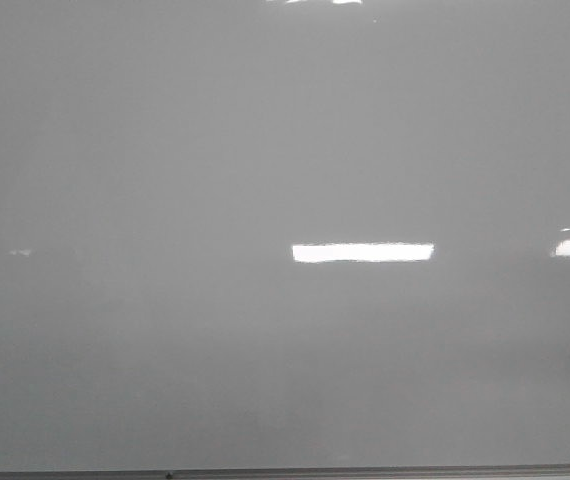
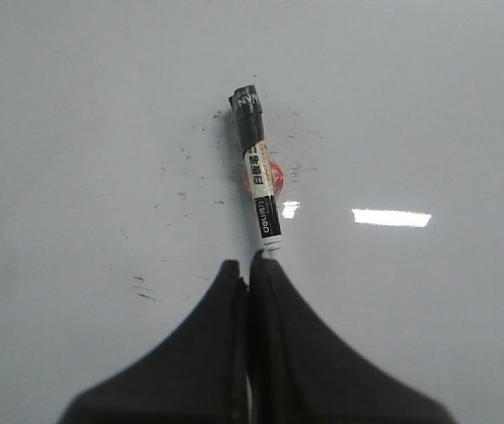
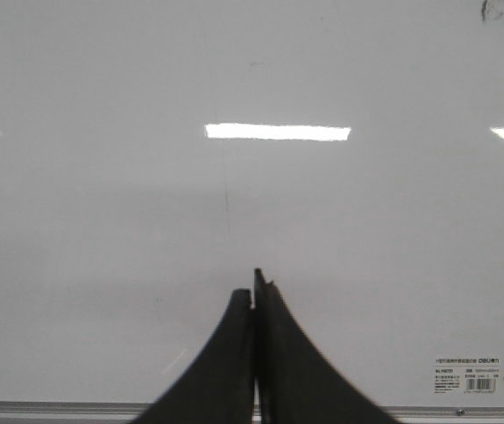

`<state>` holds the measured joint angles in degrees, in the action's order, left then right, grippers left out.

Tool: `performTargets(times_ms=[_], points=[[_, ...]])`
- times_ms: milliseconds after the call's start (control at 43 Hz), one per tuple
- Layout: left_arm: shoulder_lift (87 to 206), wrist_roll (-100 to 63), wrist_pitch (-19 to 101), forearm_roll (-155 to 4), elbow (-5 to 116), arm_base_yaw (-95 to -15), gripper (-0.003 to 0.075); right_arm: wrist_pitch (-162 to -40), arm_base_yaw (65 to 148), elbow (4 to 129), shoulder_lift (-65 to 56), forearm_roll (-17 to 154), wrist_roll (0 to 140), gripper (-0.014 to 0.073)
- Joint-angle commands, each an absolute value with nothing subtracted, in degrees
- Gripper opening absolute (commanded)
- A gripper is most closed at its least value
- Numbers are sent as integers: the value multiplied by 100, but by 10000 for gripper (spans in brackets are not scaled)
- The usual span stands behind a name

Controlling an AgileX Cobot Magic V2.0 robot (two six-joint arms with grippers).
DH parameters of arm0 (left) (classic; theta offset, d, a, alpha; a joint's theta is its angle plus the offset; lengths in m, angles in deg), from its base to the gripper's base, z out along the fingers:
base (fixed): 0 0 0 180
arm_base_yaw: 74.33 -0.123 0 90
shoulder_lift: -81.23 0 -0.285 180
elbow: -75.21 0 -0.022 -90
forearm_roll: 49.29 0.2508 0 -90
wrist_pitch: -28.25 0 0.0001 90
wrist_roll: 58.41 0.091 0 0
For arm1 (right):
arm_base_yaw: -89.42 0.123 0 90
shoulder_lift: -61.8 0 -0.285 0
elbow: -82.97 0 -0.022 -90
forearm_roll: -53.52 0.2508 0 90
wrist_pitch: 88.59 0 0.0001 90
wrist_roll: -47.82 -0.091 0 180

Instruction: Write number 8 on whiteboard

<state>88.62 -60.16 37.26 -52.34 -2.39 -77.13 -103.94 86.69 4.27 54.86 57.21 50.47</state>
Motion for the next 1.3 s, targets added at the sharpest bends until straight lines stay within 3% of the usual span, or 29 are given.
performTargets(times_ms=[0,1278], points=[[8793,-6071,3253,-5234,-323,-7681,-21,-9948,8677,434,5535,5678,5065,-56],[8793,-6071,3090,-5234,-323,-7681,-21,-9928,8677,434,5535,5689,5065,-56]])
